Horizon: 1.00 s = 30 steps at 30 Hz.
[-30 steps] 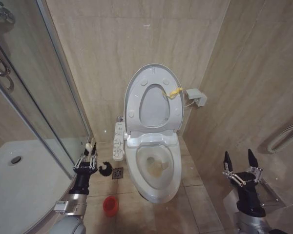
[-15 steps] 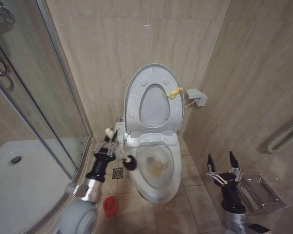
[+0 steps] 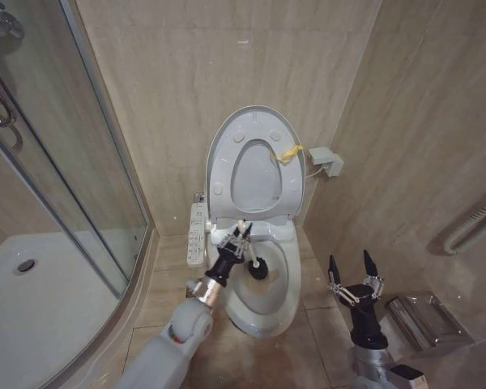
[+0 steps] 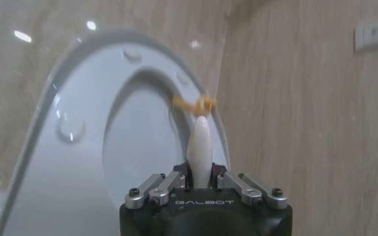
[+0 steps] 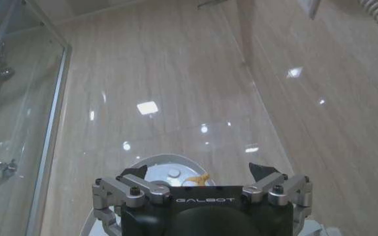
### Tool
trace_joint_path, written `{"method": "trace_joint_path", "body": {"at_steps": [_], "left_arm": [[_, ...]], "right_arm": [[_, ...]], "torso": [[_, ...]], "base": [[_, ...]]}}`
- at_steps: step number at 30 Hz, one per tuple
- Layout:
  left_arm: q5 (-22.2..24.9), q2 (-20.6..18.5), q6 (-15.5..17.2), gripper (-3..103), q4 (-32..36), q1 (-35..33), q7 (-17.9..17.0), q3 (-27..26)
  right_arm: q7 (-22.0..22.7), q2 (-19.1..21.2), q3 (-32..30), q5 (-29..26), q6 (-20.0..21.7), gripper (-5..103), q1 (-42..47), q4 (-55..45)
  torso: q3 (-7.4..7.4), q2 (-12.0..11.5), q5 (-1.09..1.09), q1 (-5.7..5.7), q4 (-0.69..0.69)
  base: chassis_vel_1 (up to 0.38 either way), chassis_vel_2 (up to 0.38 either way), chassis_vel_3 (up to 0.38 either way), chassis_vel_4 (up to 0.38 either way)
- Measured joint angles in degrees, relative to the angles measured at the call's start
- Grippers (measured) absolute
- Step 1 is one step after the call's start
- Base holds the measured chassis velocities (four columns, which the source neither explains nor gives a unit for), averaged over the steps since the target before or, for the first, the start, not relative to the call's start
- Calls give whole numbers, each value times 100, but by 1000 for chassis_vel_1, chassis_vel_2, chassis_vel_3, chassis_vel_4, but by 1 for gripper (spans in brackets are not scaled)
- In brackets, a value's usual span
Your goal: Open the toilet lid, clean the toilet bowl with a toilet brush, close the toilet lid, and flush.
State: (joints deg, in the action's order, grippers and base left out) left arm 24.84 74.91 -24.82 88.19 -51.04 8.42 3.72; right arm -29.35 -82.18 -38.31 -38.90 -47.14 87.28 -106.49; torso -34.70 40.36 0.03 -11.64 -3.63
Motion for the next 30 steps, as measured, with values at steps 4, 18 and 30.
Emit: {"method": "trace_joint_path", "body": {"at_steps": [4, 18, 30], "left_arm": [[-233, 377, -205, 22, -1058, 465, 183, 87], [-821, 1235, -809, 22, -3521, 1282, 675, 270], [1478, 311, -392, 22, -3503, 2451, 626, 2855]], "right_arm": [[-18, 14, -14, -9, 1, 100, -27, 111], [-49, -10, 41, -12, 0, 100, -51, 121], [-32, -68, 39, -11, 0, 100, -159, 271]], "torso": [[0, 0, -2, 0, -5], [1, 0, -2, 1, -4], [1, 1, -3, 1, -2]], "base": [[0, 0, 0, 0], [0, 0, 0, 0], [0, 0, 0, 0]]}}
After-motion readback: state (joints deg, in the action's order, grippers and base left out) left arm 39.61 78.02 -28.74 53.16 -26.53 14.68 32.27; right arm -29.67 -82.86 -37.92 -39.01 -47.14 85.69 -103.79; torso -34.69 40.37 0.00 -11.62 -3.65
